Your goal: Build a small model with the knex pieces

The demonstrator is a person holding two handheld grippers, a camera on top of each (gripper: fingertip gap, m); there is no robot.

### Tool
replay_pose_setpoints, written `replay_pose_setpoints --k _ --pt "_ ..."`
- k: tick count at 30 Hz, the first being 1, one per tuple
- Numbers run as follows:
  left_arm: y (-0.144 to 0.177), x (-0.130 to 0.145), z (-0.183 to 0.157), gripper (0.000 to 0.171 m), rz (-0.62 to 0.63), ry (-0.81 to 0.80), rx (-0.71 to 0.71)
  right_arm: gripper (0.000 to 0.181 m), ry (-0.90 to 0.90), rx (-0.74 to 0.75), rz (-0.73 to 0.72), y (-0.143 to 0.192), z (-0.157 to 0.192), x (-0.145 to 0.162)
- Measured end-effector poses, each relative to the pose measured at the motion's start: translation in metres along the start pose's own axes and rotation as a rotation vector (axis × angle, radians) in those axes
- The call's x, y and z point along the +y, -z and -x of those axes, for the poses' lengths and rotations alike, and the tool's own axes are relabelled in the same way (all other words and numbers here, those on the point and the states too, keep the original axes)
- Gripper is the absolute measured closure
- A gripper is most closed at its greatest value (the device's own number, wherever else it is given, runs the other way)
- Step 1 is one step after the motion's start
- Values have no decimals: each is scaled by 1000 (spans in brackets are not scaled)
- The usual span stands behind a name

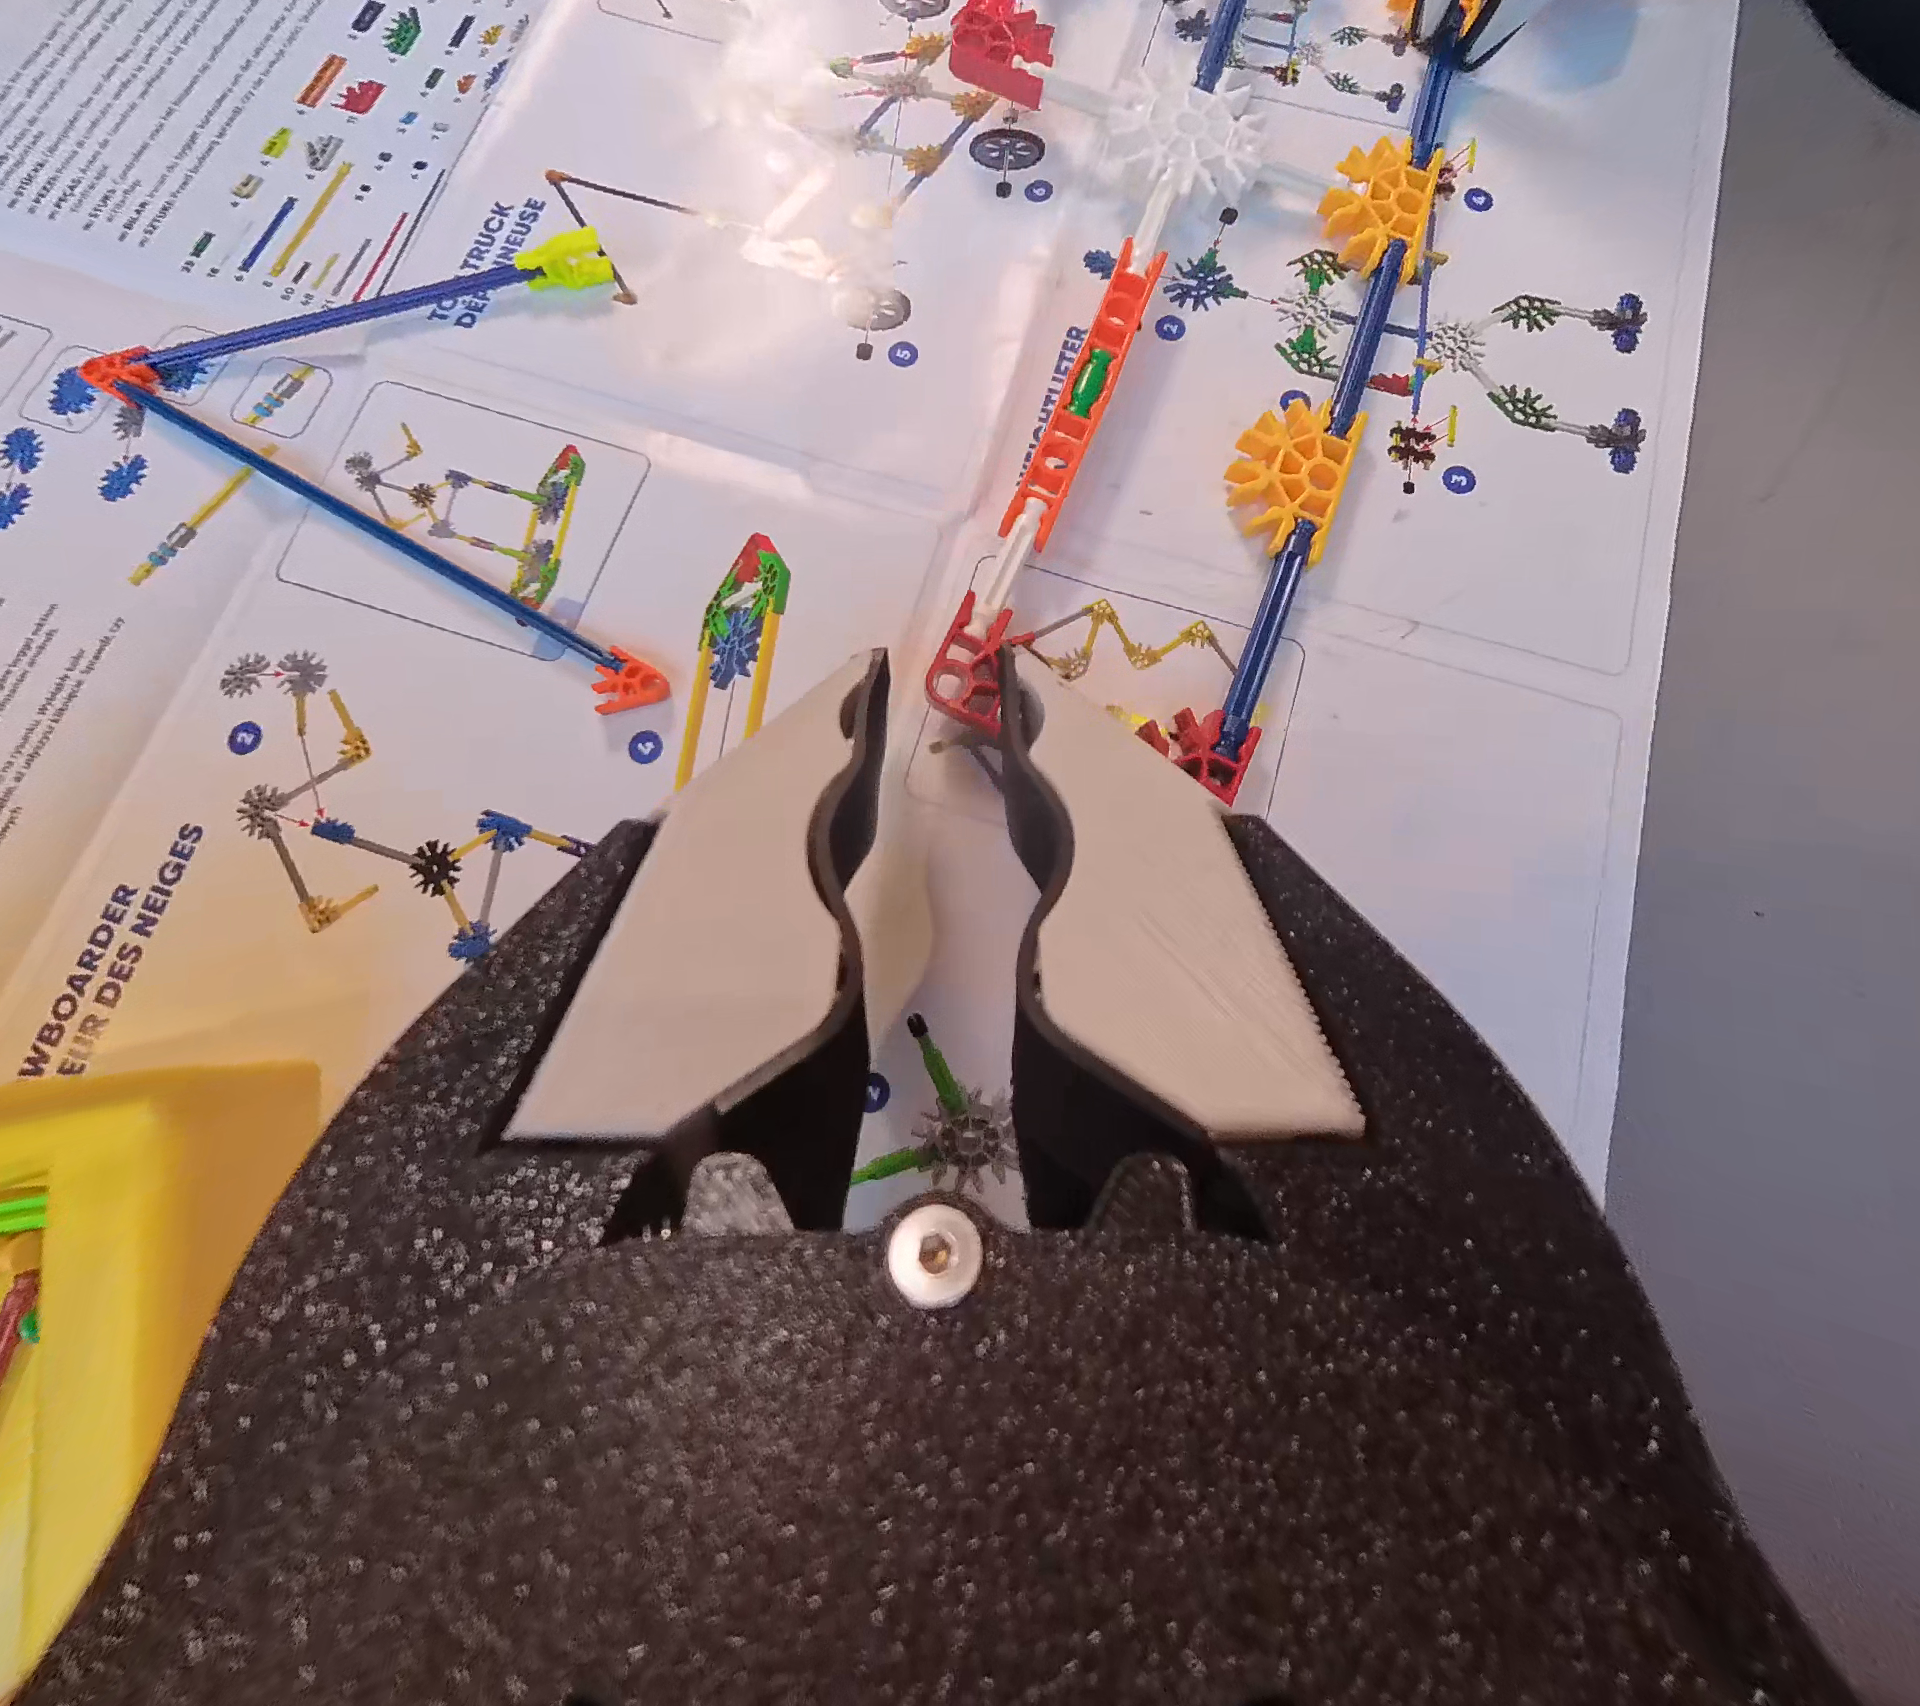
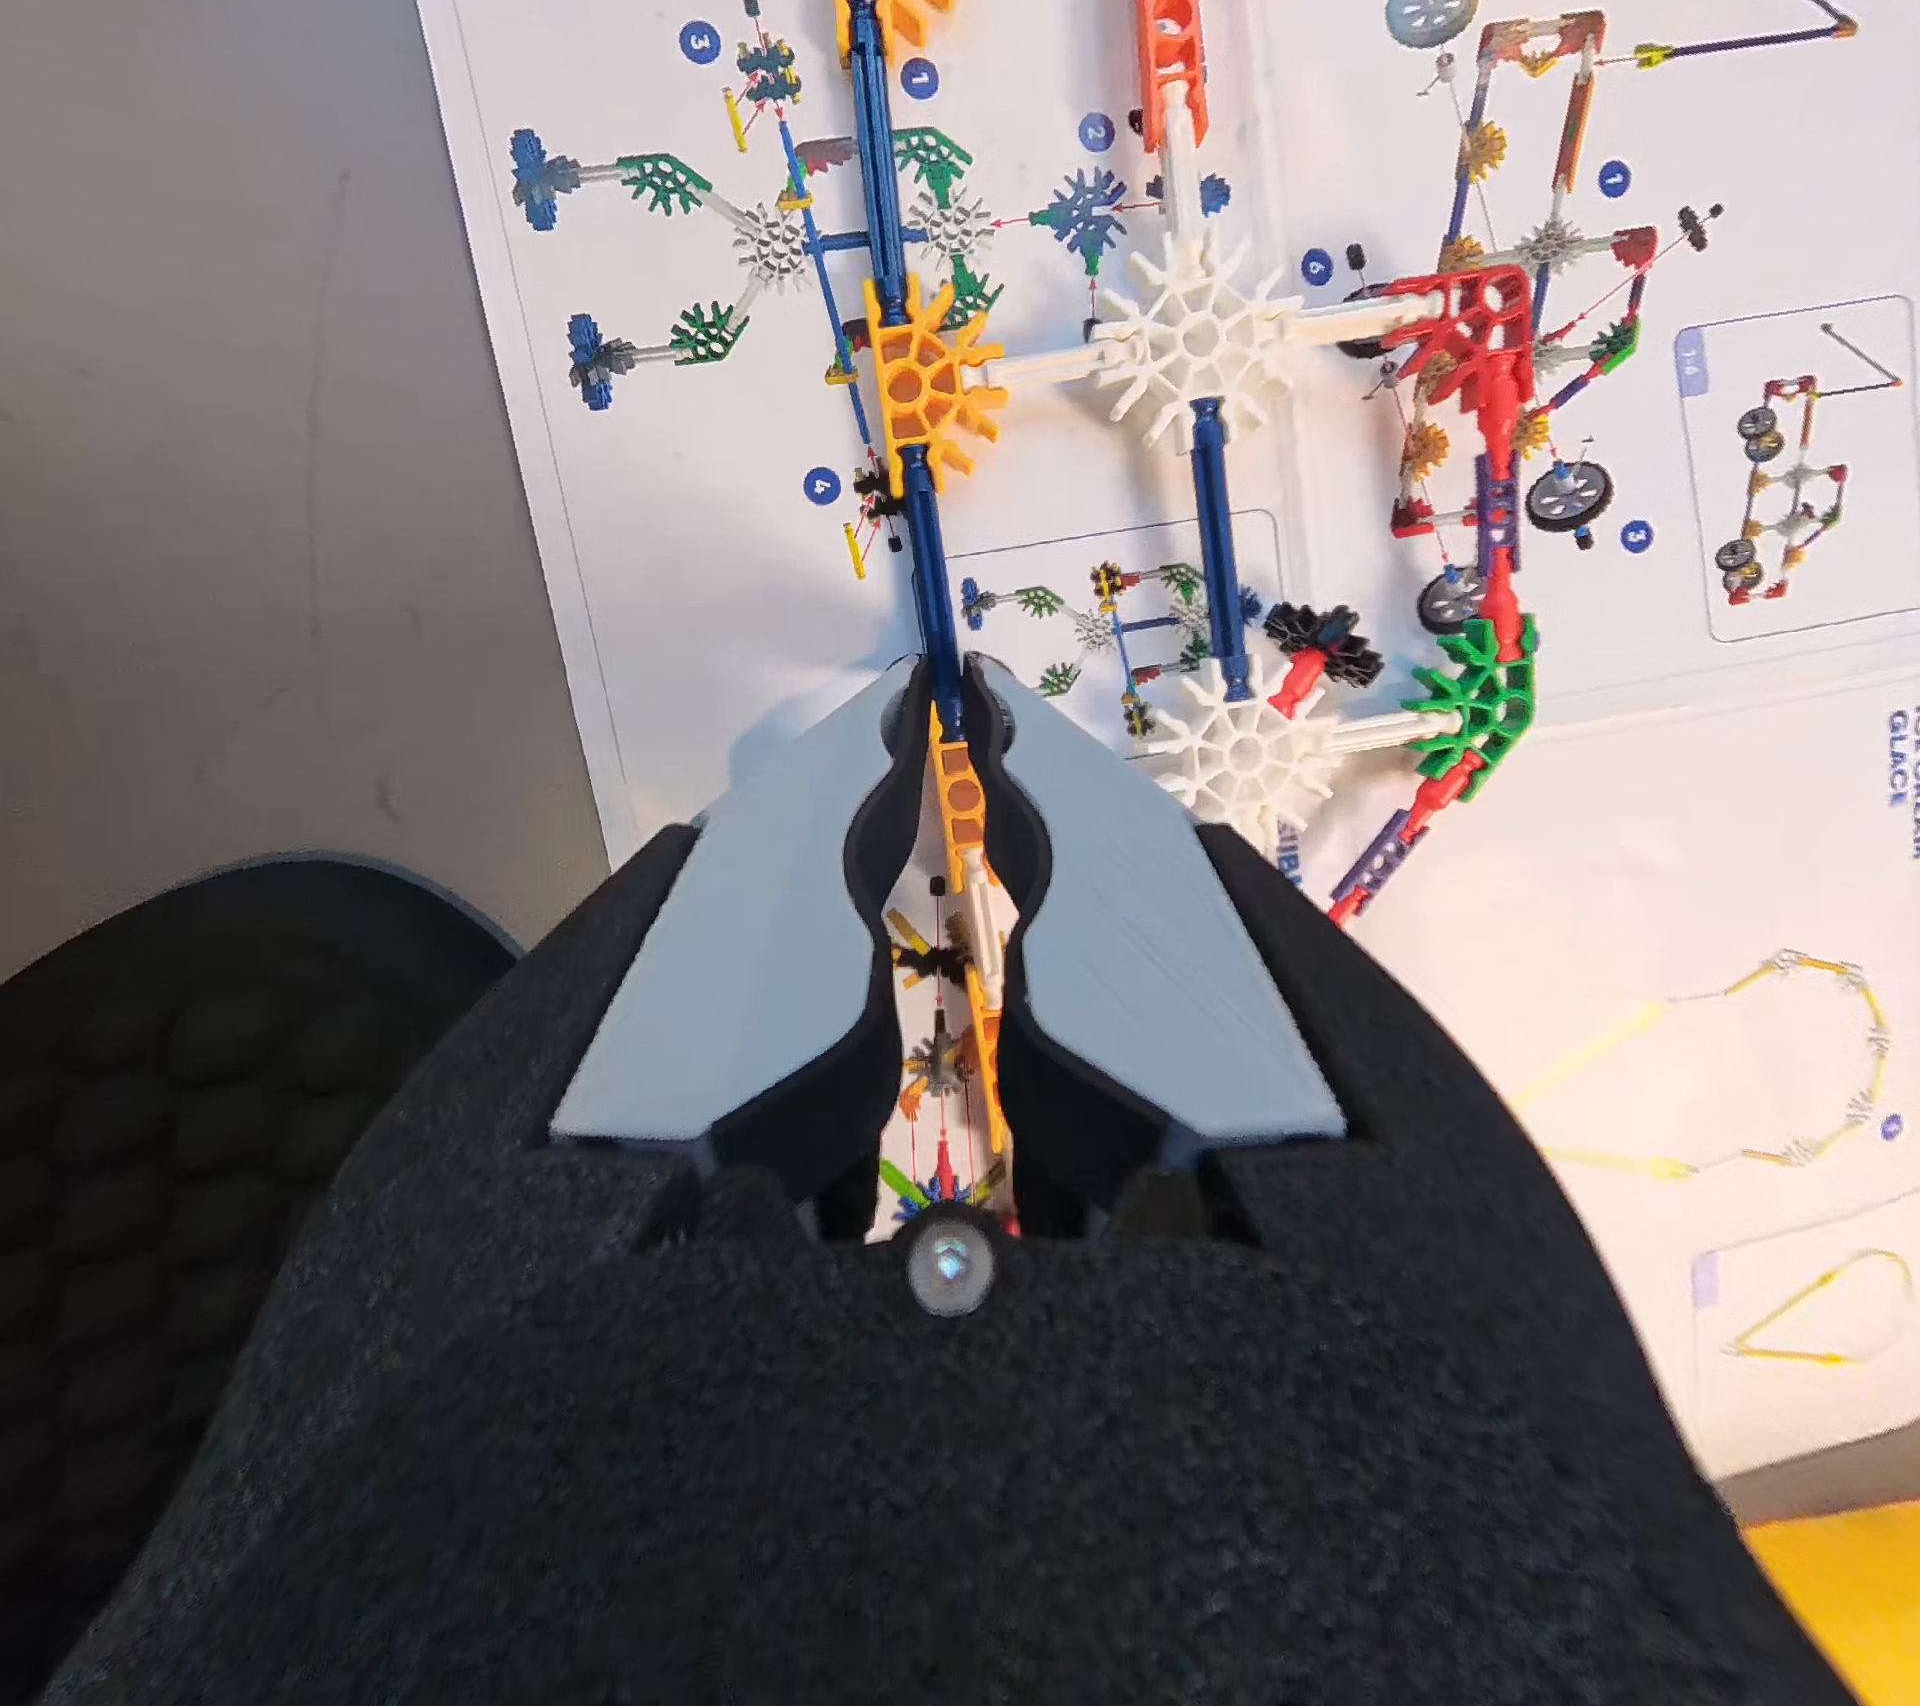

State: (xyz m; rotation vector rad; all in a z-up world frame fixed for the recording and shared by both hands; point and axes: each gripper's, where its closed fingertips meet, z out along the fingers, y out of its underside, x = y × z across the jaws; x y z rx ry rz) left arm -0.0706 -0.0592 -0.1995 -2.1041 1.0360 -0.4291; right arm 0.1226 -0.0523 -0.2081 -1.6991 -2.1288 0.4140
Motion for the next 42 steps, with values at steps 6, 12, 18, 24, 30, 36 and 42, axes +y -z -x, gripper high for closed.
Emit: replay_pose_setpoints --k 6,12,18,24,30,36,42 --pt "1 2 -5 160 12 -4 -8 176 -36 10 -10 0 1 0" --pt "-1 7 -6 160 12 55 -27 172 -71 45 -54 4 -1 -3" --pt "3 5 -5 156 -18 77 -44 164 -121 120 -301 25 -14 -30" --pt "14 -11 5 151 -129 68 -109 155 -342 374 -707 65 -72 -56" --pt "33 -29 23 146 -260 80 -231 151 -465 565 -736 72 -105 -31" --pt "27 -15 27 153 -182 80 -270 149 -426 654 -635 66 -111 -19" --pt "12 -4 10 158 -91 91 -157 150 -477 659 -624 67 -119 -8"
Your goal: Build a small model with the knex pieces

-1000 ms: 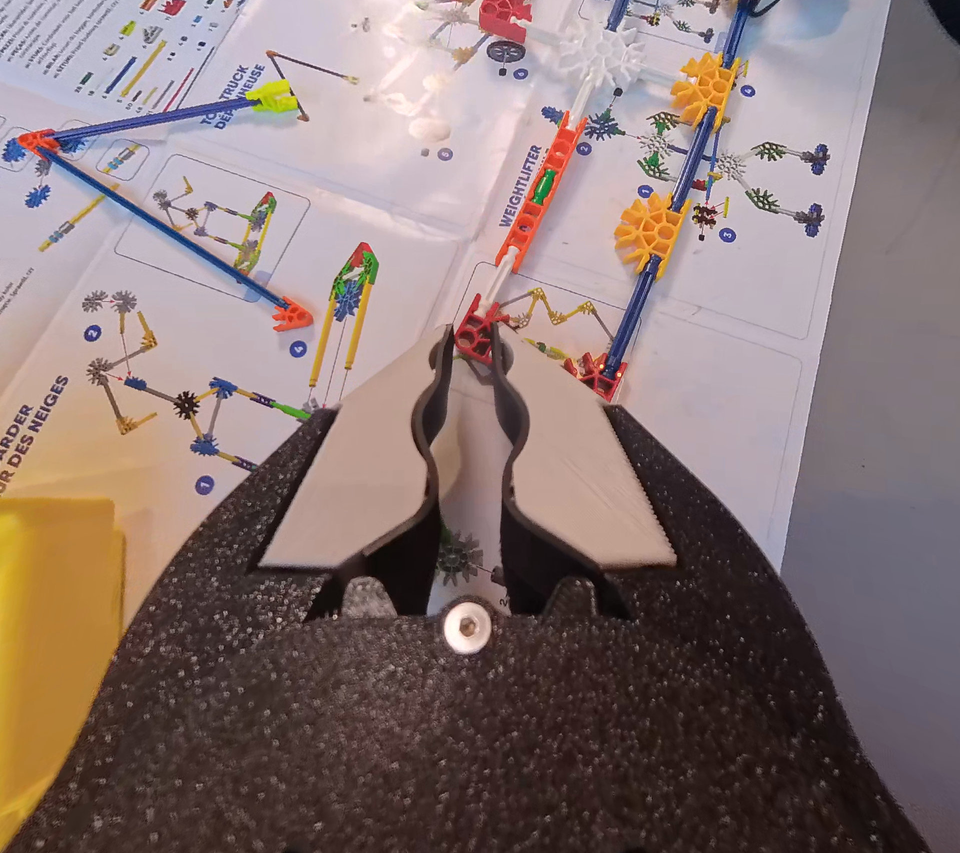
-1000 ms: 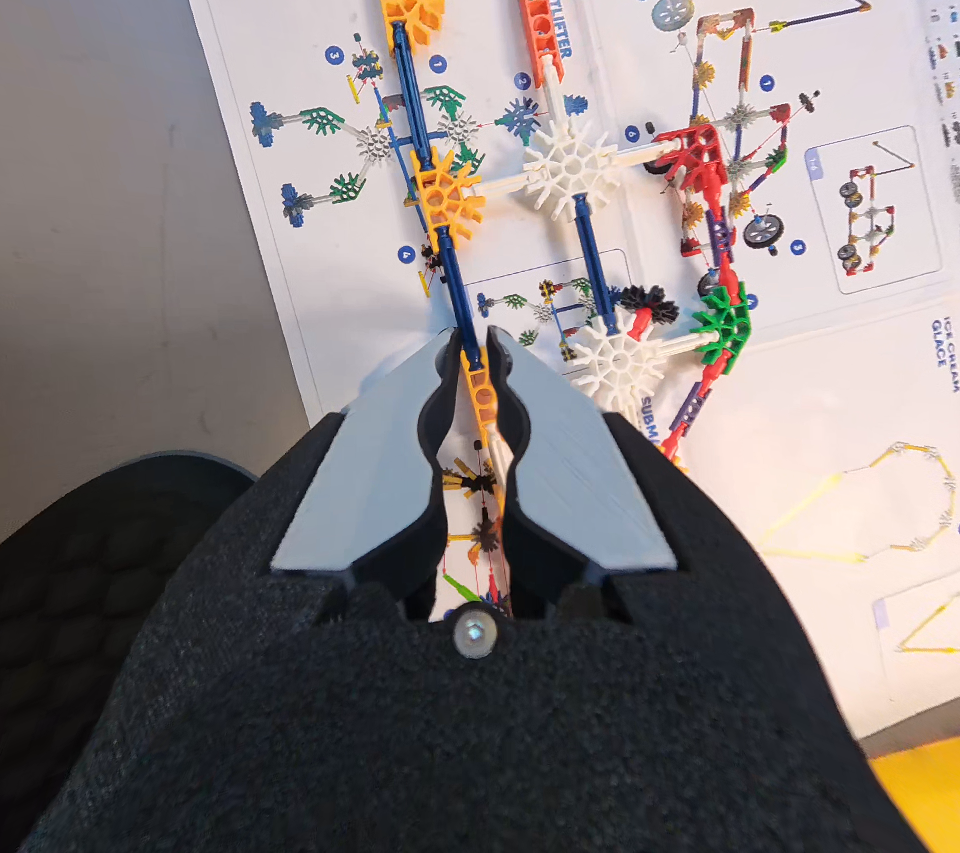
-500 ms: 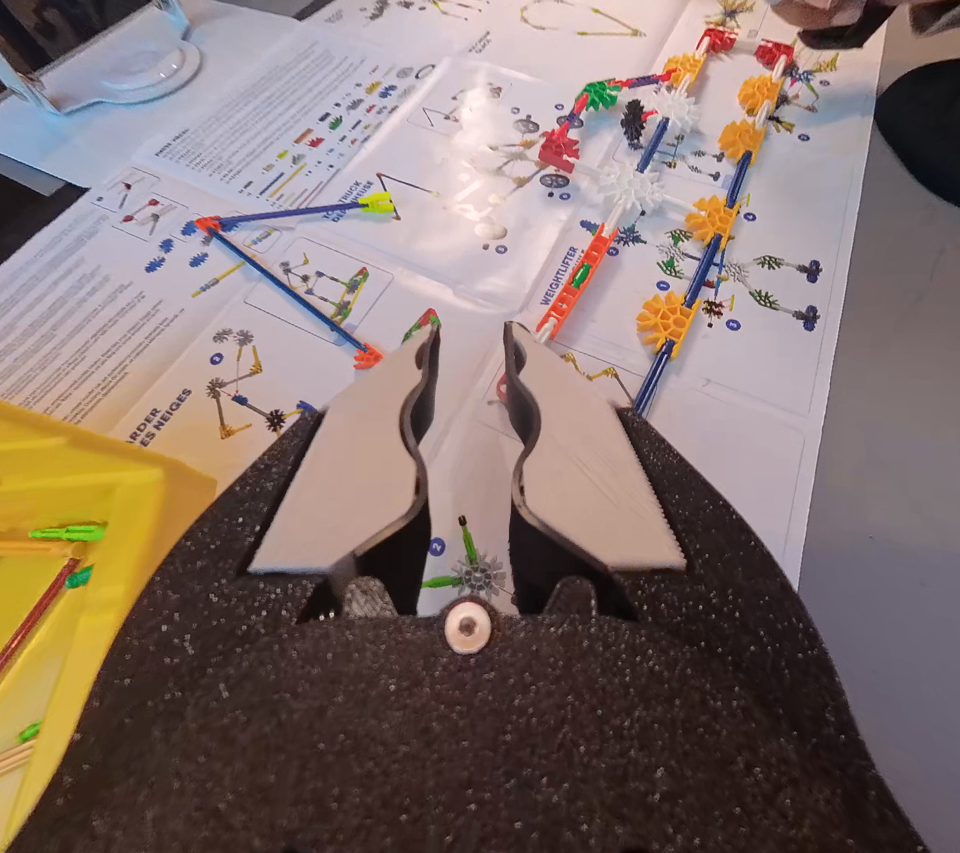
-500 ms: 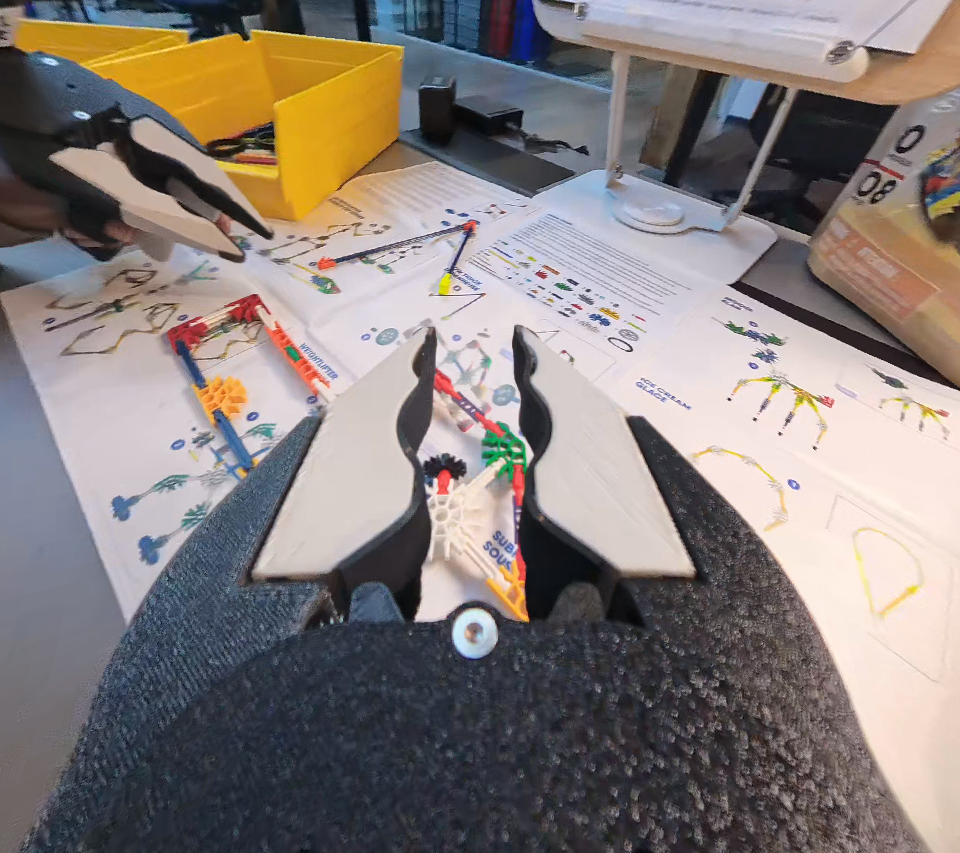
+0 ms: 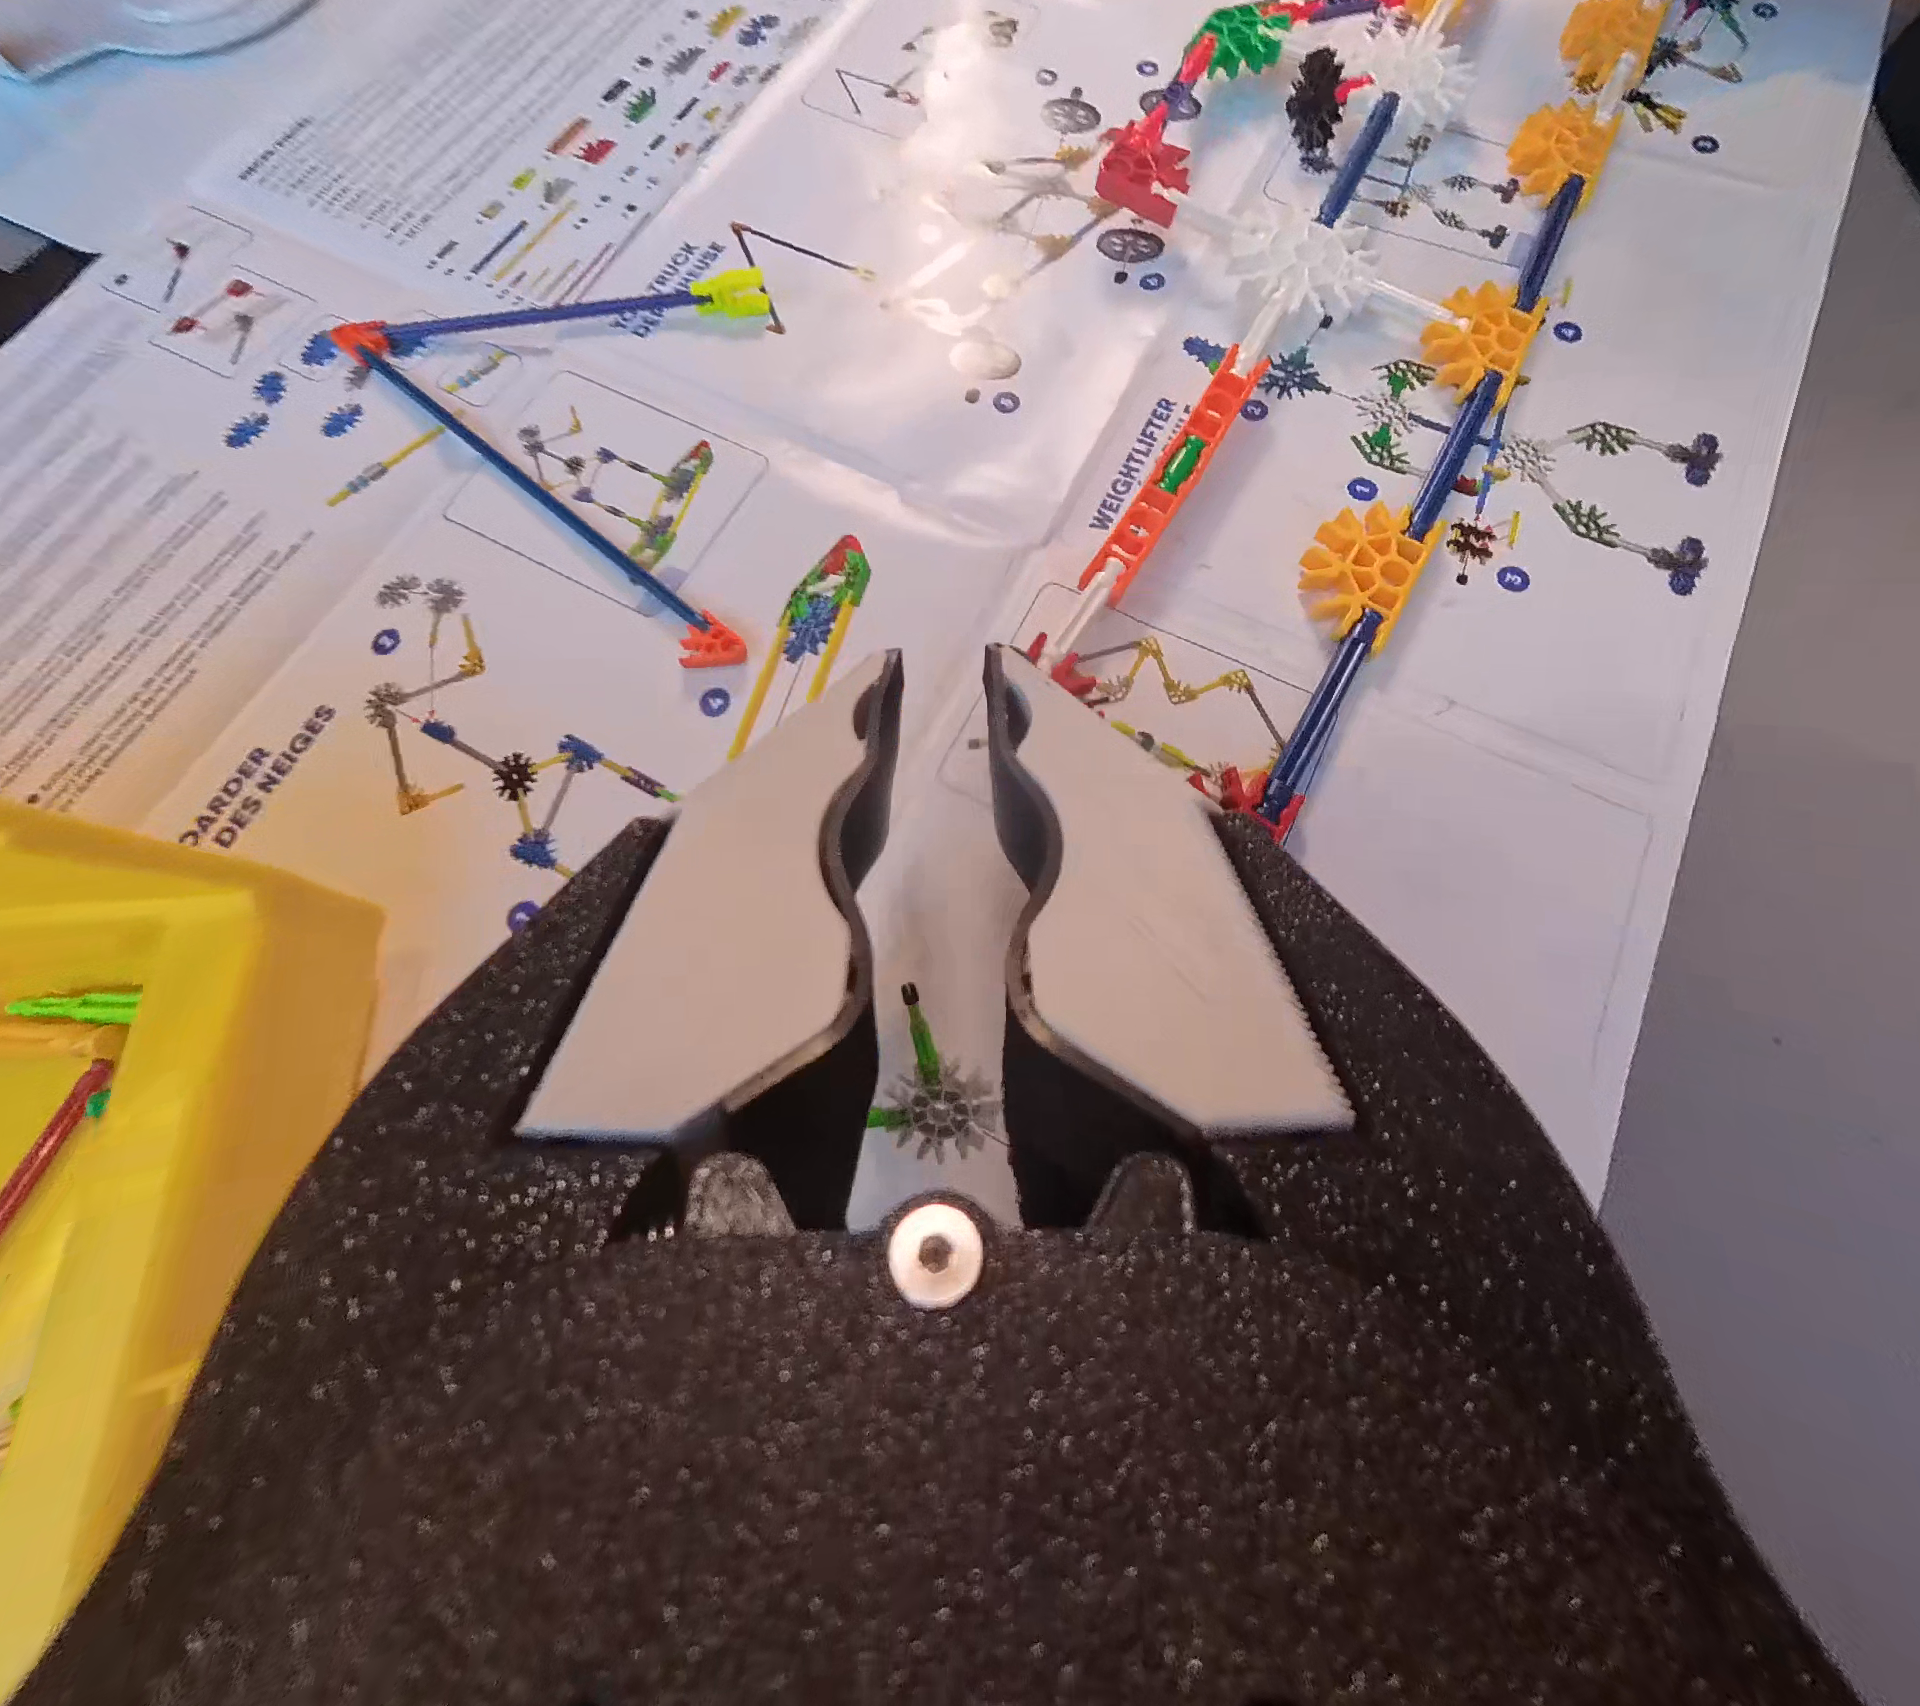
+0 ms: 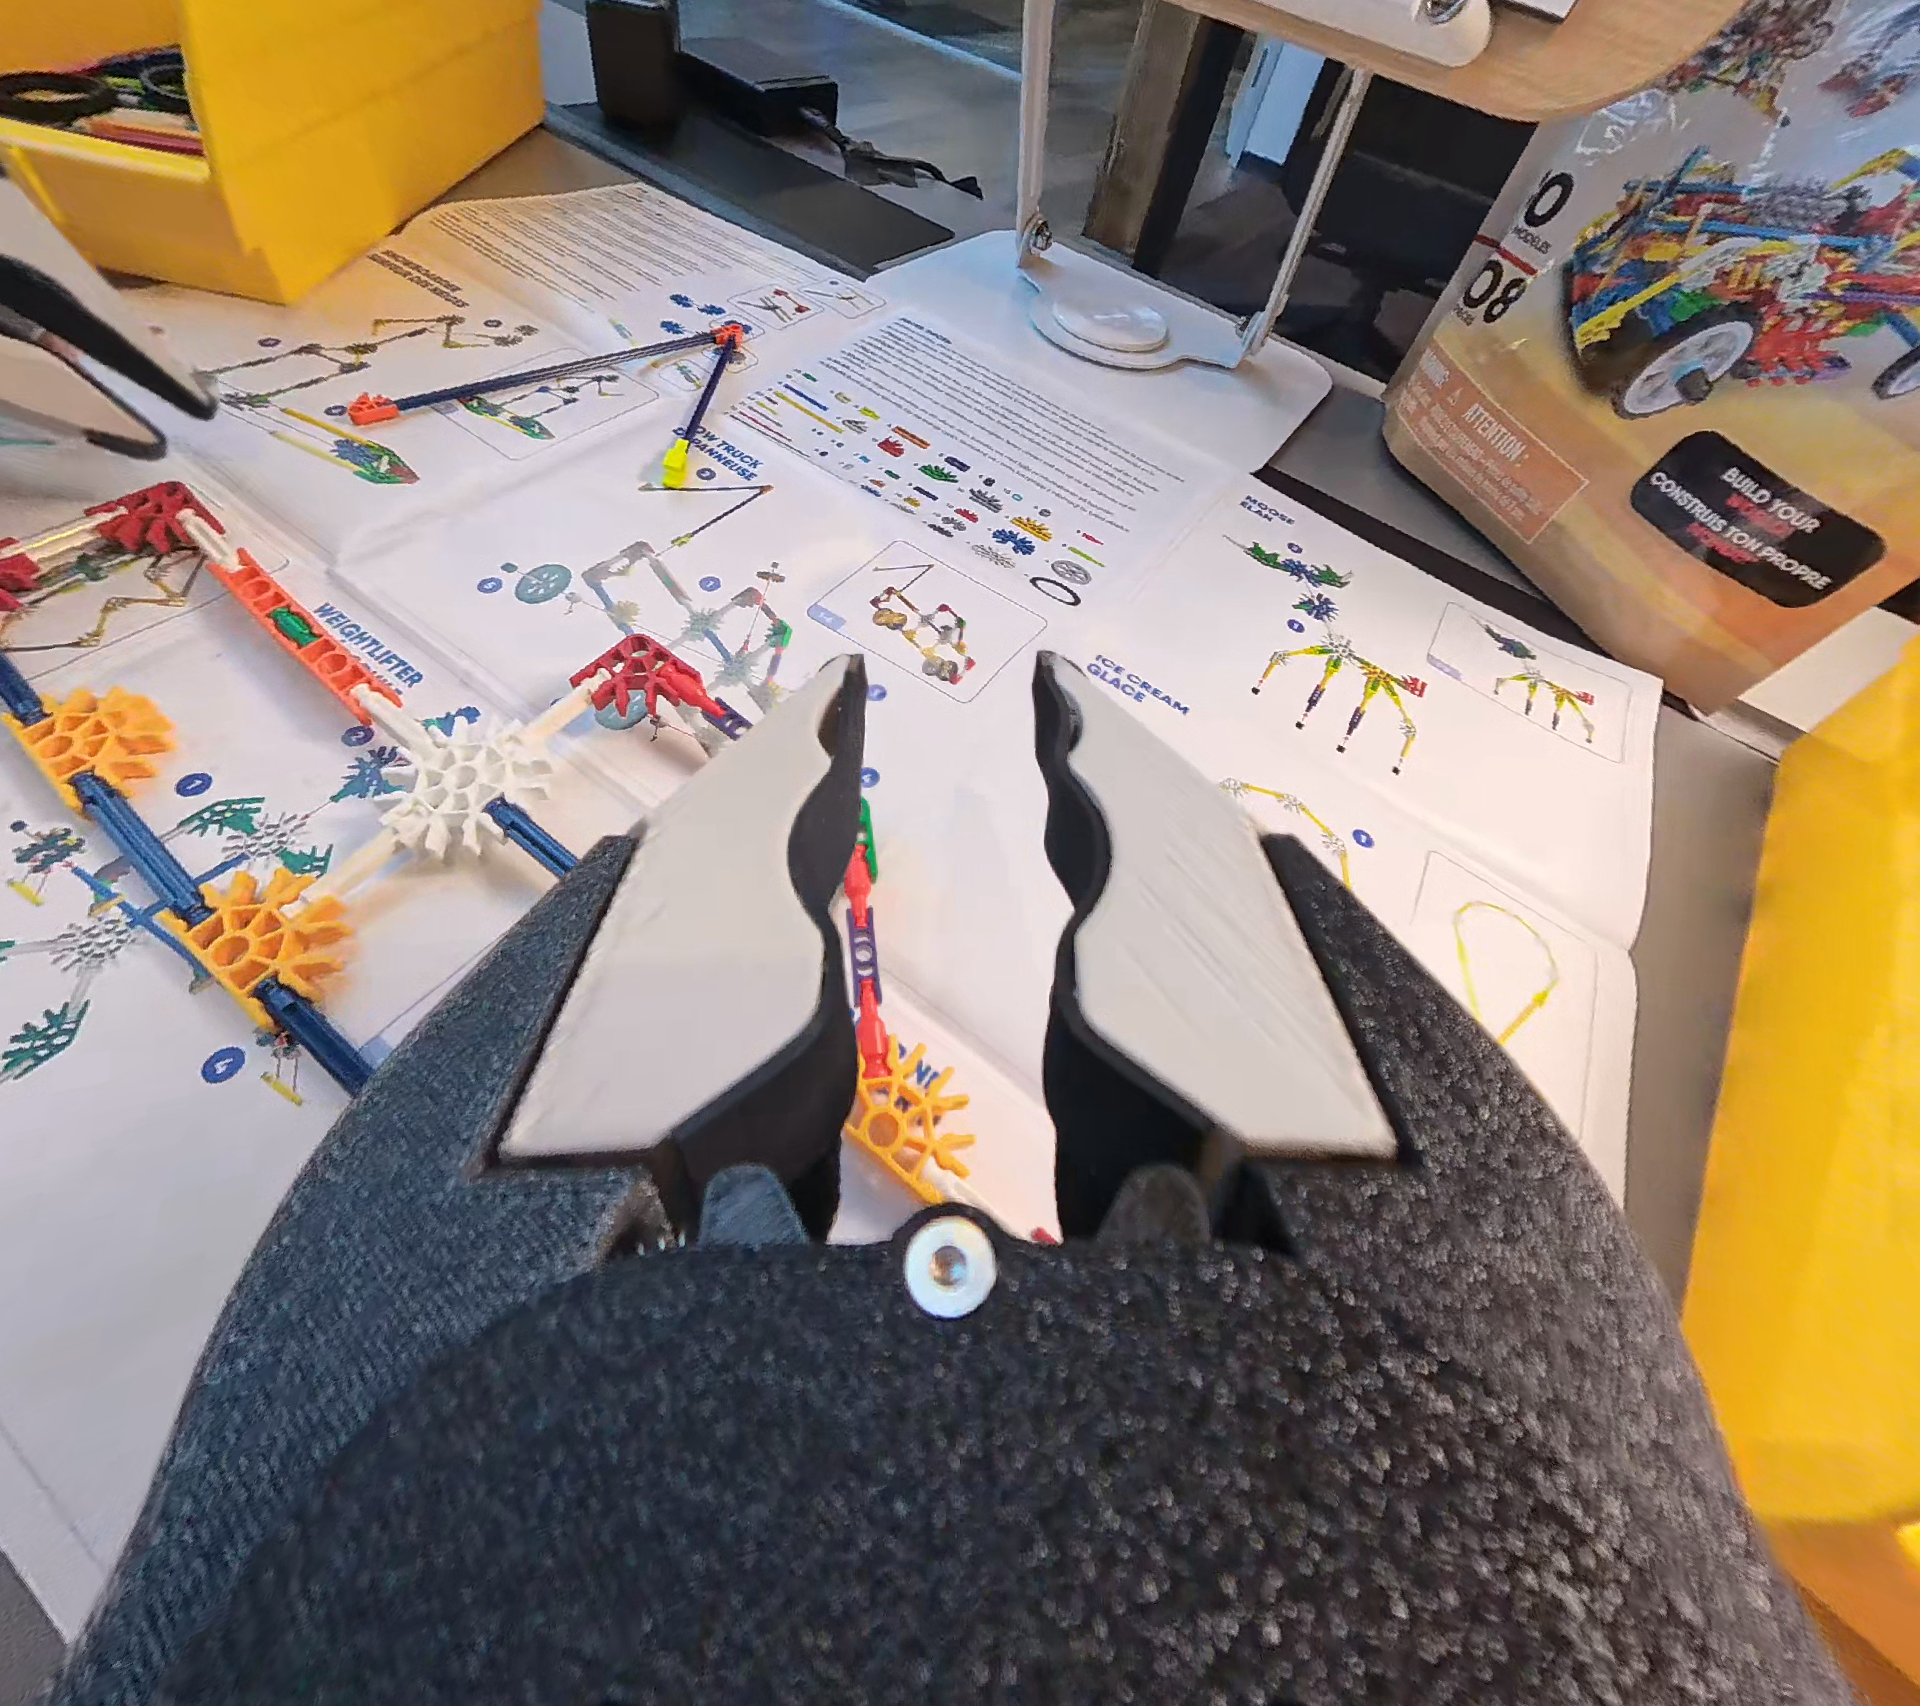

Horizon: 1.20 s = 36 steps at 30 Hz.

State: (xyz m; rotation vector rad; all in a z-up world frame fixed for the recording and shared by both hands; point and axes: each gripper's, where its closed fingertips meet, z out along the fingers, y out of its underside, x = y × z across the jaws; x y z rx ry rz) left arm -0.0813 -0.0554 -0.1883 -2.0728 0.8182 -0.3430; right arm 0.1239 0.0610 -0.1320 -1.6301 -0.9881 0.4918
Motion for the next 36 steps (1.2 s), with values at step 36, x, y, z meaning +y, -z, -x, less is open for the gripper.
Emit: replay_pose_setpoints --k 36 --pt "19 -27 23 146 -205 136 -203 153 -43 -29 43 -3 -1 13"
